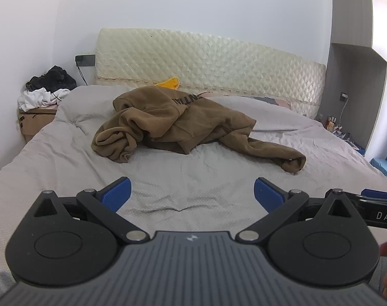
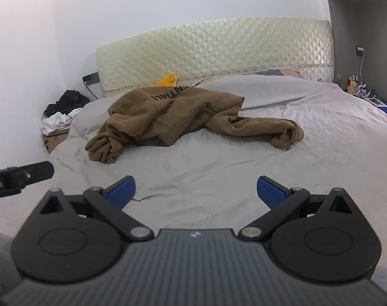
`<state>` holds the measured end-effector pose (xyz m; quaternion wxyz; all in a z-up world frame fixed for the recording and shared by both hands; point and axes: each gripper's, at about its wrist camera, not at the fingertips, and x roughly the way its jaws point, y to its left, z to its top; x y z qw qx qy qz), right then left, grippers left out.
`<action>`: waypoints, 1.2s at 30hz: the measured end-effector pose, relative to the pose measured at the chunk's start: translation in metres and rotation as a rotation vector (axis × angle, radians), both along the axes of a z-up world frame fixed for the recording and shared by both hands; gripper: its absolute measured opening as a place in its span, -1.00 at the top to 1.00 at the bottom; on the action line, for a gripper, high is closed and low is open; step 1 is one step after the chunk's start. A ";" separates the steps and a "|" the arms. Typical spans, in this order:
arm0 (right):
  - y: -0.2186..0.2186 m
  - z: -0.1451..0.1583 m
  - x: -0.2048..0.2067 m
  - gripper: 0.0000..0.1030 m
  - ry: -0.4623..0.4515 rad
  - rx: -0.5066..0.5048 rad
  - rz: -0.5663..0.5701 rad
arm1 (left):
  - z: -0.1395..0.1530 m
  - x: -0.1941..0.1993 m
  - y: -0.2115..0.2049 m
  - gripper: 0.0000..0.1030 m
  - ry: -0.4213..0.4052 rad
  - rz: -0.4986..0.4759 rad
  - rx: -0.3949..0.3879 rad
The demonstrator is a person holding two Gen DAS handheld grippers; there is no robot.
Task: Fold large clothes
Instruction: 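Move both tools toward the crumpled brown hoodie on the bed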
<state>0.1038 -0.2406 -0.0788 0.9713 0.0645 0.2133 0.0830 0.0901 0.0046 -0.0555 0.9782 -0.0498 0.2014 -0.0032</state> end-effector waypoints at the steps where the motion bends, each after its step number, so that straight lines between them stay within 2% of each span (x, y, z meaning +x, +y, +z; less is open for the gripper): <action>1: 0.000 0.000 0.002 -1.00 0.005 0.001 0.000 | -0.001 0.001 0.000 -1.00 0.002 0.000 0.000; 36: 0.003 -0.003 0.005 -1.00 0.011 -0.005 -0.018 | 0.001 0.002 0.005 -1.00 0.003 0.004 -0.021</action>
